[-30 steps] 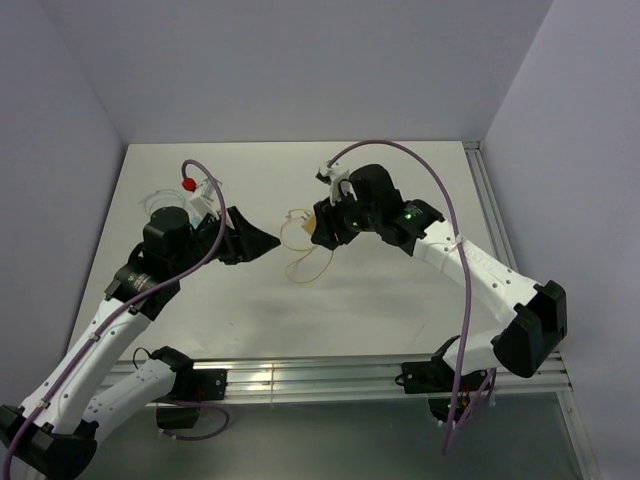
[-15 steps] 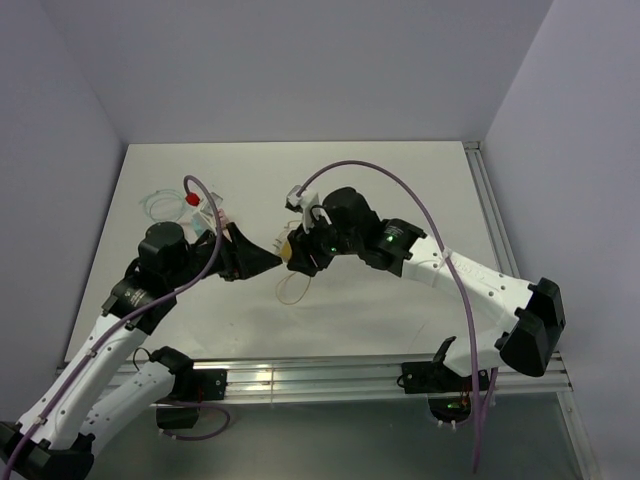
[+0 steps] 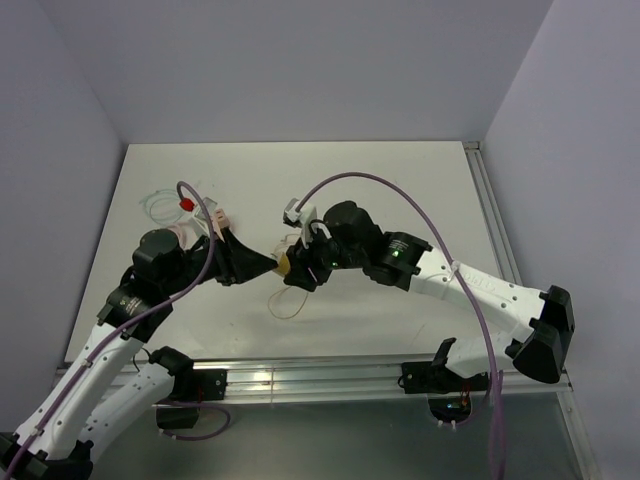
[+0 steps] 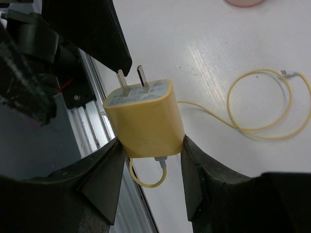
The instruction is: Insert the plug
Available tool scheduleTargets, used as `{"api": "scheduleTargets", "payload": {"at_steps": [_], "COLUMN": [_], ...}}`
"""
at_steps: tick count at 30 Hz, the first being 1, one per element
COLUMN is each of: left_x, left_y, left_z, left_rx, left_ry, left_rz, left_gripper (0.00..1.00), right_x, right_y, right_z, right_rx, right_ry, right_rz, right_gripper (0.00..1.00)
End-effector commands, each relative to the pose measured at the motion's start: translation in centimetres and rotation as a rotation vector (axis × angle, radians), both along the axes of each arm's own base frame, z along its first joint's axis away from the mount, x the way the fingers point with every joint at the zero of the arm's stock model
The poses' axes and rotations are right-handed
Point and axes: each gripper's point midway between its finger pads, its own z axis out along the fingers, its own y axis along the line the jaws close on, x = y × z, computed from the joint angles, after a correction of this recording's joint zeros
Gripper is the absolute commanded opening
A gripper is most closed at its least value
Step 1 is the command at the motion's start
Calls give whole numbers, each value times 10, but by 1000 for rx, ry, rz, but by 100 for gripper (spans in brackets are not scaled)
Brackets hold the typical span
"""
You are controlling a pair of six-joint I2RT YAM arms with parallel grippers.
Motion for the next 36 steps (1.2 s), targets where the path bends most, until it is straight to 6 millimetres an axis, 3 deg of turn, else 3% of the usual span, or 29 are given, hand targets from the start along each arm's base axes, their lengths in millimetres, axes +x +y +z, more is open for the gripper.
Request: {"api": "scheduleTargets", "payload": {"at_steps": [1, 13, 19, 24, 27, 28, 30, 31, 32, 34, 36], "left_x": [-2, -3, -8, -11, -14, -16, -17, -18, -18, -17, -16], "left_y": [0, -4, -8, -9, -11, -13, -14, -14, -15, -14, -13], "left_z": [6, -2, -4, -2, -2, 0, -1, 0, 0, 2, 8], "left_rx": [-25, -22, -13, -13, -23, -34, -42, -46, -49, -44, -44], "left_ry": [-17, 6, 7, -2, -4, -5, -10, -17, -26, -50, -76], "left_rz": [-3, -33, -85, -111, -137, -152, -163, -167, -171, -169, -164], "left_gripper": [68, 67, 52, 49, 14, 0, 0, 0, 0, 0, 0], "right_x": [-8, -22, -23, -17, -15, -14, -13, -12, -12, -11, -10], "right_y": [6, 23, 29, 30, 30, 30, 28, 28, 26, 21, 15], "right_z": [32, 37, 44, 47, 47, 46, 45, 45, 46, 43, 43], "right_rx": [114, 113, 130, 130, 128, 124, 116, 115, 114, 96, 96], "right_ry": [-49, -64, -76, -87, -88, -80, -74, -62, -58, -45, -44], "right_rz": [25, 49, 33, -4, -17, -26, -46, -58, -65, -96, -119], "right_gripper": [0, 0, 0, 0, 0, 4, 20, 47, 54, 63, 65]}}
